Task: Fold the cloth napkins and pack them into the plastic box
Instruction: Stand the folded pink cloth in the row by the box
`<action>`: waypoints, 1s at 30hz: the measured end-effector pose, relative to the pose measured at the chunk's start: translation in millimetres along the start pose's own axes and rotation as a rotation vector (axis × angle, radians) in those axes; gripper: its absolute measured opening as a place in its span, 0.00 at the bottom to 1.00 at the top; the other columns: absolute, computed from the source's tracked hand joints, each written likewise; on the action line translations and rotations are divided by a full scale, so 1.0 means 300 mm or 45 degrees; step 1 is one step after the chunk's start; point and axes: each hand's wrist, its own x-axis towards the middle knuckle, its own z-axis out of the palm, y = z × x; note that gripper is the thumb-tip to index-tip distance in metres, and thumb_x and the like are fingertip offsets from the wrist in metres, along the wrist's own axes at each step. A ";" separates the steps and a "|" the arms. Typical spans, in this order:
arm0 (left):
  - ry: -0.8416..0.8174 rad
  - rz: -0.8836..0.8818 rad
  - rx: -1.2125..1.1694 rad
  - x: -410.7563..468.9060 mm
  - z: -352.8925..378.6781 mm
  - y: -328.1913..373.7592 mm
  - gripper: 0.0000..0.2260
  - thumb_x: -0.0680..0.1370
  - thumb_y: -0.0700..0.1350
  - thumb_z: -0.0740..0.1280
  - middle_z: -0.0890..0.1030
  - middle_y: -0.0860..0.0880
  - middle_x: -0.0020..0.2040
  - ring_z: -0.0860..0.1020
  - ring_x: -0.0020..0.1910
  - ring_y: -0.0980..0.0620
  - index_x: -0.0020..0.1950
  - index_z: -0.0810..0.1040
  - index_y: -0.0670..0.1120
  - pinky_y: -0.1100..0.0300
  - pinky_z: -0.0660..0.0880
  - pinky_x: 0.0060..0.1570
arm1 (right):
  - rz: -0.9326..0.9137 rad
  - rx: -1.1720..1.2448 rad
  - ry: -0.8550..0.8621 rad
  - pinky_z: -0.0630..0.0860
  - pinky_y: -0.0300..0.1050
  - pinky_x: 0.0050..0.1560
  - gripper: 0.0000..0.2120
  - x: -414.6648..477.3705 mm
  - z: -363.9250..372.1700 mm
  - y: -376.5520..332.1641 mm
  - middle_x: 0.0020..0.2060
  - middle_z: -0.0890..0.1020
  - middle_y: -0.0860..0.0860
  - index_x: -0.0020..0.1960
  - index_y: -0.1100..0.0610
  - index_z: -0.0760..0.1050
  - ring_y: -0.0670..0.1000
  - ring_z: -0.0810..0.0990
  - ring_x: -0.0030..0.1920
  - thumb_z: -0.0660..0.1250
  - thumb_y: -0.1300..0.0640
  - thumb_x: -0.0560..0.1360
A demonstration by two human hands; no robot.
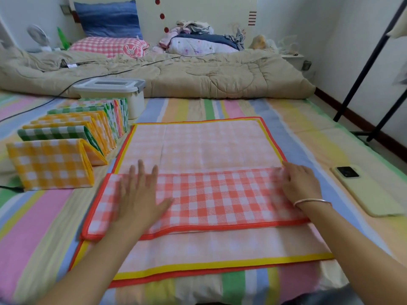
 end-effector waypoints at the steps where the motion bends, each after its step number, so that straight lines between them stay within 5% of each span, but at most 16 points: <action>1: 0.033 0.133 -0.043 -0.010 -0.014 0.038 0.38 0.82 0.56 0.61 0.32 0.44 0.80 0.36 0.80 0.44 0.81 0.37 0.53 0.41 0.44 0.78 | -0.006 -0.067 0.009 0.64 0.56 0.67 0.22 0.002 -0.010 0.028 0.70 0.72 0.57 0.73 0.55 0.67 0.61 0.64 0.71 0.58 0.54 0.80; 4: 0.035 0.594 -0.100 -0.030 -0.046 0.182 0.41 0.75 0.30 0.60 0.35 0.52 0.81 0.41 0.80 0.51 0.82 0.46 0.54 0.50 0.50 0.79 | 0.007 -0.095 -0.114 0.63 0.53 0.68 0.24 0.011 -0.032 0.073 0.72 0.69 0.58 0.75 0.56 0.63 0.61 0.65 0.71 0.58 0.50 0.81; 7: -0.110 0.898 -0.089 -0.025 -0.068 0.342 0.25 0.77 0.32 0.59 0.51 0.54 0.82 0.62 0.76 0.51 0.72 0.69 0.50 0.52 0.68 0.69 | 0.003 -0.056 -0.137 0.65 0.52 0.66 0.28 0.030 -0.054 0.090 0.70 0.71 0.59 0.76 0.57 0.62 0.62 0.68 0.69 0.60 0.47 0.80; 9: -0.118 0.949 -0.009 0.000 -0.084 0.429 0.14 0.77 0.35 0.58 0.69 0.50 0.72 0.72 0.64 0.47 0.60 0.73 0.46 0.50 0.73 0.56 | 0.038 -0.036 -0.133 0.69 0.53 0.63 0.30 0.049 -0.069 0.100 0.67 0.74 0.57 0.74 0.57 0.64 0.61 0.70 0.66 0.64 0.45 0.77; 11: -0.068 0.918 0.092 0.039 -0.103 0.497 0.10 0.80 0.39 0.57 0.76 0.48 0.59 0.76 0.54 0.45 0.58 0.74 0.45 0.51 0.73 0.49 | 0.104 -0.084 -0.227 0.73 0.51 0.59 0.30 0.073 -0.086 0.109 0.62 0.78 0.56 0.69 0.56 0.69 0.59 0.74 0.61 0.66 0.40 0.74; 15: -0.002 0.866 0.130 0.088 -0.086 0.581 0.19 0.83 0.55 0.56 0.75 0.48 0.59 0.77 0.53 0.44 0.70 0.70 0.48 0.51 0.72 0.48 | 0.230 0.061 -0.400 0.76 0.48 0.53 0.28 0.095 -0.118 0.100 0.57 0.80 0.53 0.64 0.54 0.73 0.56 0.79 0.53 0.69 0.38 0.72; 21: -0.035 0.909 -0.079 0.089 -0.025 0.587 0.24 0.81 0.61 0.60 0.64 0.52 0.77 0.66 0.69 0.51 0.72 0.71 0.49 0.53 0.69 0.65 | 0.249 0.221 -0.157 0.72 0.46 0.43 0.21 0.056 -0.121 0.070 0.52 0.81 0.52 0.60 0.53 0.71 0.56 0.79 0.48 0.71 0.44 0.72; 26: -0.088 0.836 -0.247 0.060 -0.033 0.574 0.24 0.80 0.61 0.62 0.72 0.54 0.70 0.68 0.66 0.53 0.73 0.70 0.53 0.53 0.69 0.65 | 0.333 0.401 -0.105 0.75 0.49 0.45 0.20 0.027 -0.143 0.045 0.47 0.81 0.53 0.59 0.54 0.69 0.57 0.80 0.47 0.72 0.48 0.72; 30: -0.170 0.760 -0.260 0.032 -0.056 0.562 0.30 0.76 0.68 0.64 0.73 0.52 0.66 0.69 0.65 0.53 0.73 0.69 0.54 0.52 0.70 0.64 | 0.346 0.458 -0.345 0.66 0.46 0.36 0.16 0.008 -0.190 0.051 0.33 0.75 0.56 0.41 0.58 0.73 0.54 0.72 0.33 0.68 0.45 0.76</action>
